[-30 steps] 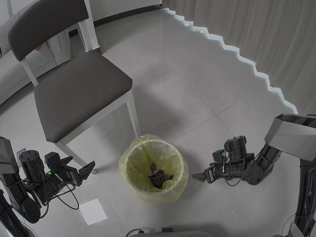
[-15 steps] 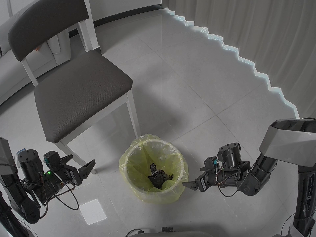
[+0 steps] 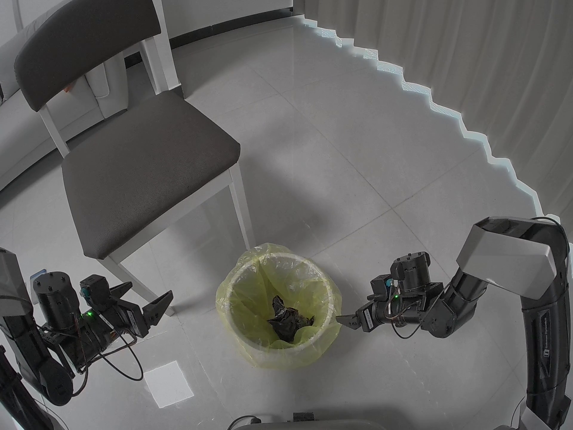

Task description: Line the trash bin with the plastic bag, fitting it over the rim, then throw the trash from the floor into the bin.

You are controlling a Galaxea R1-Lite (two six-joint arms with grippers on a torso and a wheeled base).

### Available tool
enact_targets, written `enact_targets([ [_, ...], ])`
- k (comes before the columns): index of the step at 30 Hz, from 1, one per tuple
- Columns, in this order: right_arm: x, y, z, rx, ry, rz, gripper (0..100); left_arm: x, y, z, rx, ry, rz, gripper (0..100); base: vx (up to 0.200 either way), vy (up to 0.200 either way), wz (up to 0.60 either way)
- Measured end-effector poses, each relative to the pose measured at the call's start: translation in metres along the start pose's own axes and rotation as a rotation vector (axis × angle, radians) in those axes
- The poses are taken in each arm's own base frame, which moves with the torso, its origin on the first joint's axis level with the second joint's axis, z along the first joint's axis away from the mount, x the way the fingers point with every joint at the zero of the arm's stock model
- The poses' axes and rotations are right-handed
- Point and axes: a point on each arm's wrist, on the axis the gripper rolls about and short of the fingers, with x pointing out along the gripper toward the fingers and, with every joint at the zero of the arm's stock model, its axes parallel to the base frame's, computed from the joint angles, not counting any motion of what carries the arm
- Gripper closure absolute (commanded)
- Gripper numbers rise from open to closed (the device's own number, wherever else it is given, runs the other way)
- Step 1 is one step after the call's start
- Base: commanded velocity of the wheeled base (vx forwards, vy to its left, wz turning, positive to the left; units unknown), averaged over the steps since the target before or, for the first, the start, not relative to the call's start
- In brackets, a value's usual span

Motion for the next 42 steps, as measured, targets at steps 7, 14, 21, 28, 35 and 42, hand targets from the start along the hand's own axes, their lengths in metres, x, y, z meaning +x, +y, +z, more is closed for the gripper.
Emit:
enact_targets([
  [7,0.02,-0.013,0.002,0.01,0.006,-0.013,0,0.003,0.001,-0.003,-0.003,0.016,0.003,0,0.0,0.0,0.0],
  [14,0.04,-0.02,0.014,0.03,0.084,-0.009,0,0.009,0.002,-0.003,-0.002,0.018,0.0,0,0.0,0.0,0.0],
  [21,0.054,-0.026,0.035,0.033,0.117,-0.009,0,0.01,0.002,-0.004,-0.003,0.022,0.004,0,0.0,0.0,0.0],
  [28,0.036,-0.03,0.04,0.001,0.115,-0.019,0,0.005,-0.001,0.002,0.004,-0.012,0.001,0,0.0,0.0,0.0],
  [35,-0.035,-0.027,0.053,-0.01,0.096,-0.046,0,-0.006,-0.01,0.015,0.018,-0.083,-0.029,0,0.0,0.0,0.0],
  [42,-0.127,-0.012,0.063,-0.022,0.022,-0.117,0,-0.026,-0.021,0.025,0.028,-0.119,-0.034,0,0.0,0.0,0.0],
])
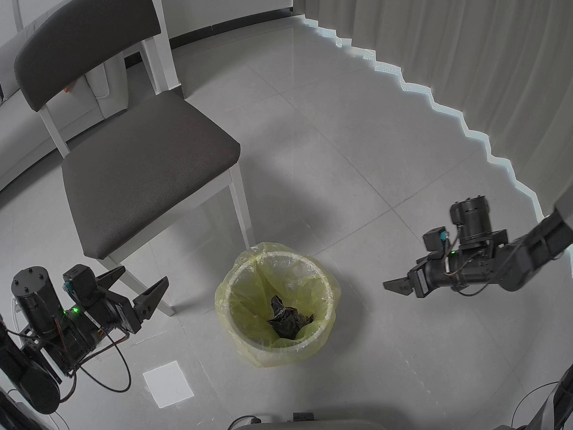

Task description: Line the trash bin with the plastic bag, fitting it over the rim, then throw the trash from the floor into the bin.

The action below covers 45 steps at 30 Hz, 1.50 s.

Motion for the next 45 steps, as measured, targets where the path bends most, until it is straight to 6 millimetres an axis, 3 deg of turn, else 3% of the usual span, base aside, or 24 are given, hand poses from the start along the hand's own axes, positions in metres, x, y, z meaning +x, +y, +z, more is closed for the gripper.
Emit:
enact_targets([
  [9,-0.115,0.02,-0.007,-0.022,-0.154,-0.103,0,-0.043,-0.012,0.01,0.002,0.053,0.003,0,0.0,0.0,0.0],
  [14,-0.173,0.028,-0.025,-0.011,-0.247,-0.158,0,-0.075,-0.016,0.014,-0.002,0.079,0.018,0,0.0,0.0,0.0],
  [25,-0.263,0.052,-0.095,0.051,-0.437,-0.183,0,-0.152,-0.023,0.01,0.006,-0.021,0.072,0,0.0,0.0,0.0],
  [32,-0.287,0.08,-0.156,0.092,-0.537,-0.141,0,-0.189,-0.028,-0.021,0.019,-0.022,0.135,0,0.0,0.0,0.0],
  [38,-0.276,0.096,-0.207,0.124,-0.582,-0.073,0,-0.202,-0.031,-0.045,0.033,-0.07,0.181,0,0.0,0.0,0.0],
  [42,-0.269,0.097,-0.22,0.126,-0.649,-0.125,0,-0.205,-0.031,-0.052,0.056,-0.102,0.212,0,0.0,0.0,0.0],
  [45,-0.268,0.094,-0.223,0.123,-0.724,-0.264,0,-0.205,-0.03,-0.055,0.072,-0.129,0.257,0,0.0,0.0,0.0],
])
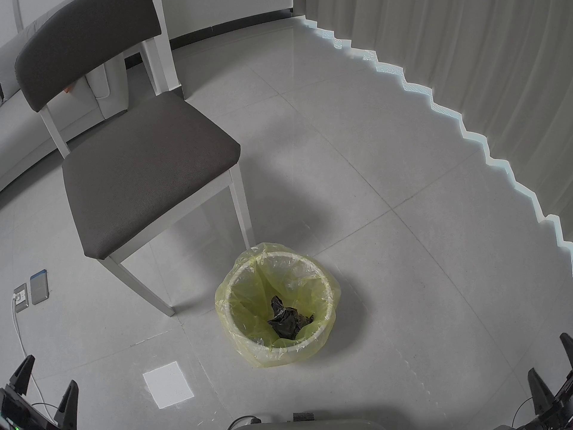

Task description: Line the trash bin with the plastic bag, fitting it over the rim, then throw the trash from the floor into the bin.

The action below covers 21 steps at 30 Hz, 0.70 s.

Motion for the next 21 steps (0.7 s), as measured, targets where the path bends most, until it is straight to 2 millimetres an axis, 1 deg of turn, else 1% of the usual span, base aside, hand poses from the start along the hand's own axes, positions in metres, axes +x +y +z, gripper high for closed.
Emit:
enact_targets([
  [3,0.0001,-0.0028,-0.0033,-0.031,-0.033,-0.116,0,0.0,0.0018,-0.0017,0.009,-0.018,0.084,0,0.0,0.0,0.0],
  [7,-0.0003,-0.0045,-0.0046,-0.06,-0.055,-0.192,0,-0.0003,0.0052,-0.0032,0.005,-0.033,0.239,0,0.0,0.0,0.0],
  [11,-0.0011,-0.0066,-0.0047,-0.105,-0.062,-0.292,0,0.0,0.0072,-0.0019,-0.089,-0.092,0.323,0,0.0,0.0,0.0],
  [14,-0.0013,-0.0069,-0.0045,-0.131,-0.063,-0.306,0,0.0001,0.0078,-0.0009,-0.179,-0.133,0.345,0,0.0,0.0,0.0],
  [16,-0.0012,-0.0067,-0.0045,-0.138,-0.063,-0.295,0,0.0002,0.0079,-0.001,-0.197,-0.141,0.351,0,0.0,0.0,0.0],
  [18,-0.0011,-0.0064,-0.0045,-0.143,-0.063,-0.284,0,0.0001,0.008,-0.0005,-0.184,-0.145,0.356,0,0.0,0.0,0.0],
  [21,-0.001,-0.006,-0.0044,-0.151,-0.063,-0.264,0,0.0002,0.0078,-0.0006,-0.104,-0.131,0.351,0,0.0,0.0,0.0],
])
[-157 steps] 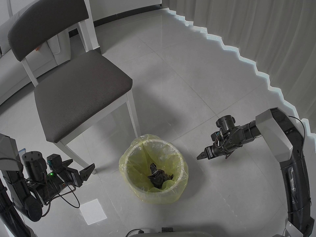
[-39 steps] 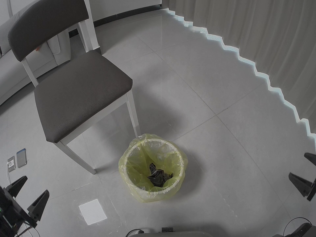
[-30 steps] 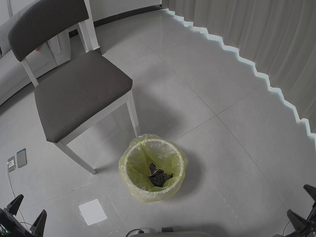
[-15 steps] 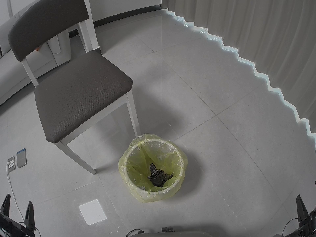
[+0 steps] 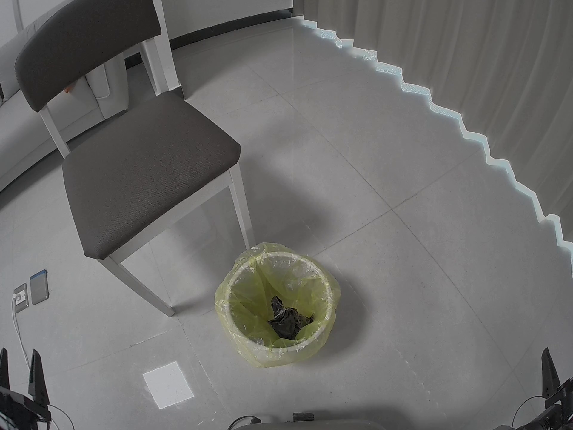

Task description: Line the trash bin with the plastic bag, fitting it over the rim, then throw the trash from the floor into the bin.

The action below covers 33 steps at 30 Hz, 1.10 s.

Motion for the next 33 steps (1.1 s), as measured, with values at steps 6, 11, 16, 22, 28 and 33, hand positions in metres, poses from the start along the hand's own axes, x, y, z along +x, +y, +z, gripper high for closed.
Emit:
enact_targets([
  [6,0.0,-0.001,0.0,-0.028,0.002,-0.033,0,0.0,-0.002,-0.005,0.127,0.046,-0.09,0,0.0,0.0,0.0],
  [11,0.0,-0.002,0.002,-0.029,-0.006,-0.1,0,0.0,-0.002,-0.006,0.18,0.055,-0.097,0,0.0,0.0,0.0],
  [16,0.0,-0.002,-0.003,0.081,0.029,-0.081,0,0.0,-0.002,-0.005,0.181,0.055,-0.097,0,0.0,0.0,0.0],
  [22,0.0,0.0,-0.01,0.091,0.1,-0.031,0,-0.001,-0.003,-0.006,0.143,0.072,-0.182,0,0.0,0.0,0.0],
  [28,0.0,0.002,-0.009,0.055,0.086,0.043,0,-0.002,-0.005,-0.007,0.219,0.094,-0.305,0,0.0,0.0,0.0],
  [33,0.0,0.003,-0.008,0.033,0.074,0.082,0,-0.002,-0.006,-0.007,0.222,0.097,-0.324,0,0.0,0.0,0.0],
])
